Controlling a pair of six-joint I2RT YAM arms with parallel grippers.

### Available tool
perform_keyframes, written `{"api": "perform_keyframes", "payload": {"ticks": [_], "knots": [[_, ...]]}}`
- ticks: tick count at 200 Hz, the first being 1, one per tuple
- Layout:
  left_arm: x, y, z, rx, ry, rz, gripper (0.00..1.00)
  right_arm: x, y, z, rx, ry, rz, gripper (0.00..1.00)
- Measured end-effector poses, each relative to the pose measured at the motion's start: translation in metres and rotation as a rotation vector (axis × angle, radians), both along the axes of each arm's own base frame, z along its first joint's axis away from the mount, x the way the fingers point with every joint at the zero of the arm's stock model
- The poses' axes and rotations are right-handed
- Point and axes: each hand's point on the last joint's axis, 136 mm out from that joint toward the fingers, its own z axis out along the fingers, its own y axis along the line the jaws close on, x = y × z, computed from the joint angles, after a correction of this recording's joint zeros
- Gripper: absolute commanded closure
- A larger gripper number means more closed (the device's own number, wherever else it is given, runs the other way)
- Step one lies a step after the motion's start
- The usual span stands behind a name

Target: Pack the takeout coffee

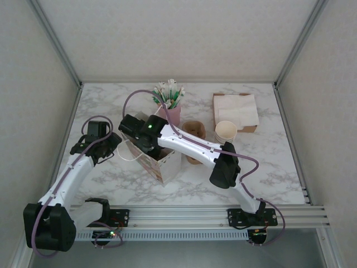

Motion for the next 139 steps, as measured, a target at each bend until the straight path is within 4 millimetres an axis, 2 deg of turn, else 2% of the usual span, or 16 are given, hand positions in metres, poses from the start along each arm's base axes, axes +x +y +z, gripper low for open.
{"api": "perform_keyframes", "payload": {"ticks": [82, 139], "knots": [[0.001, 0.000, 0.001, 0.002, -0.002, -0.003, 0.55, 0.001, -0.006, -0.001, 0.053, 0.010, -0.039, 0.48], [0.001, 0.000, 0.000, 0.003, 0.002, -0.003, 0.55, 0.003, -0.004, 0.021, 0.081, -0.012, -0.038, 0.48]]}}
